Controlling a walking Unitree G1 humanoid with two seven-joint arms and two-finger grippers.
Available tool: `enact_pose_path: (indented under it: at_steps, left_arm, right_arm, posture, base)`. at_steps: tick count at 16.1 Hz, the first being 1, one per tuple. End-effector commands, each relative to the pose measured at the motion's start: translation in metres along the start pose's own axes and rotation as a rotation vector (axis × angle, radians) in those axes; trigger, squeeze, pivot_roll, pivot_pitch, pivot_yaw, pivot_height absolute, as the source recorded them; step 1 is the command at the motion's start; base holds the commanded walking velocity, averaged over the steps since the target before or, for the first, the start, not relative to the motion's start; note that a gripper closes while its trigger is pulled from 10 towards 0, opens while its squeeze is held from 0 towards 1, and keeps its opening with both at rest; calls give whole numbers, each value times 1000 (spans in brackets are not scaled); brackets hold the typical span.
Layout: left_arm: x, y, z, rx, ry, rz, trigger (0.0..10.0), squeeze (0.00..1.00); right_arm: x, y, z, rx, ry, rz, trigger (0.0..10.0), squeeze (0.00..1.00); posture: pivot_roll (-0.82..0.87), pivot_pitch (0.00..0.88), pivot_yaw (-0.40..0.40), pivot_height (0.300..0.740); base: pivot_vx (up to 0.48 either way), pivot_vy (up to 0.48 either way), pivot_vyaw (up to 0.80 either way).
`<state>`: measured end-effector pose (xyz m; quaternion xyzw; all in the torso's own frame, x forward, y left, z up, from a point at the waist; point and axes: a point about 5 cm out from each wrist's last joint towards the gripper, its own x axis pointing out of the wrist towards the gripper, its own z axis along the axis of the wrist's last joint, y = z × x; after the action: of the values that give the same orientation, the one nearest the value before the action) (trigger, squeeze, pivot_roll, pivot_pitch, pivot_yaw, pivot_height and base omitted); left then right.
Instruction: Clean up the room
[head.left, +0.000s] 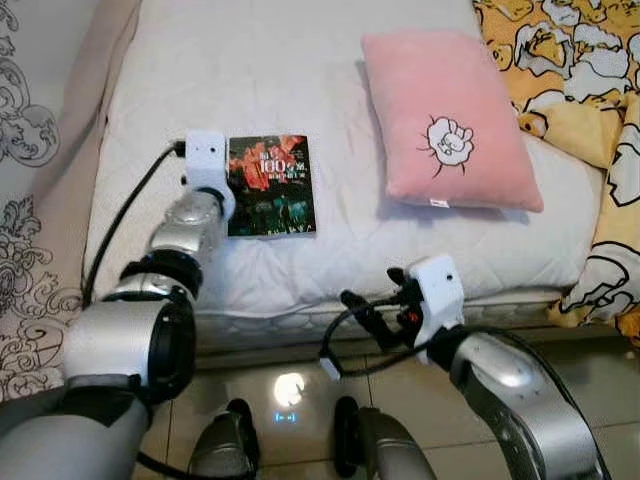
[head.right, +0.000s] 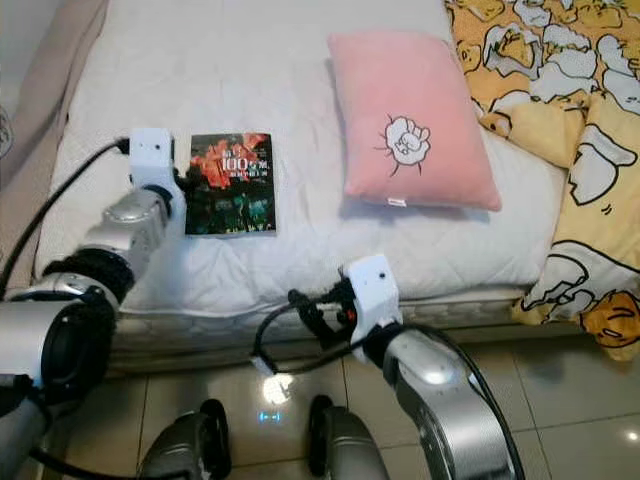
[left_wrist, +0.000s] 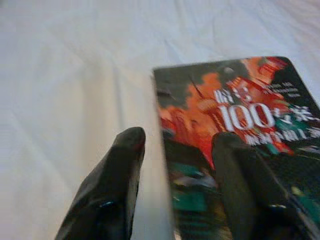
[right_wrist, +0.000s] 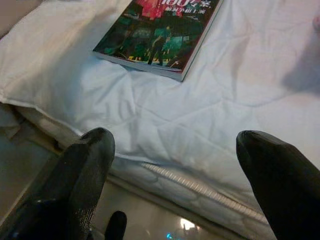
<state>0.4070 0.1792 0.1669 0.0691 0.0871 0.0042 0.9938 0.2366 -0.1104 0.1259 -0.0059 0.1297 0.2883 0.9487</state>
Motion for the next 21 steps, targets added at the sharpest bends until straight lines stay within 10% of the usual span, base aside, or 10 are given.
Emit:
enact_pose_path:
  at_steps: [1, 3, 6, 7, 8, 13, 15, 21]
  left_arm:
    - [2, -3, 11, 59, -34, -12, 10000, 1000]
    - [1, 3, 20, 166, -105, -15, 10000, 1000]
    - [-11, 35, 12, 63, -232, 31, 10000, 1000]
    - [-23, 38, -5, 12, -257, 25, 10000, 1000]
    - [-37, 35, -21, 9, -261, 16, 10000, 1000]
    - [-78, 12, -53, 43, -313, 83, 10000, 1000]
    - [-72, 6, -44, 87, -312, 62, 10000, 1000]
    - [-55, -2, -42, 87, -233, 38, 10000, 1000]
  right_arm:
    - [0, -4, -3, -4, 5, -26, 10000, 0]
    - [11, -21, 3, -48, -41, -132, 10000, 0]
    - [28, -64, 23, -173, -157, -418, 10000, 0]
    - [29, -73, 27, -193, -211, -474, 10000, 196]
    - [31, -74, 26, -221, -241, -474, 10000, 1000]
    - [36, -89, 3, -110, -298, -550, 10000, 1000]
    - [41, -99, -8, 21, -293, -580, 10000, 1000]
    - [51, -94, -6, -27, -305, -514, 10000, 1000]
  posture:
    - [-290, 242, -62, 736]
    - [-239, 200, -50, 736]
    - [-135, 130, -60, 736]
    - [-86, 98, -60, 736]
    - [-64, 72, -59, 736]
    - [0, 0, -47, 736]
    - [-9, 0, -43, 736]
    - [-51, 0, -40, 736]
  base:
    - [0, 0, 0]
    - [0, 0, 0]
    - [0, 0, 0]
    - [0, 0, 0]
    - [0, 0, 0]
    - [0, -91, 0]
    - [0, -452, 0]
    - [0, -449, 0]
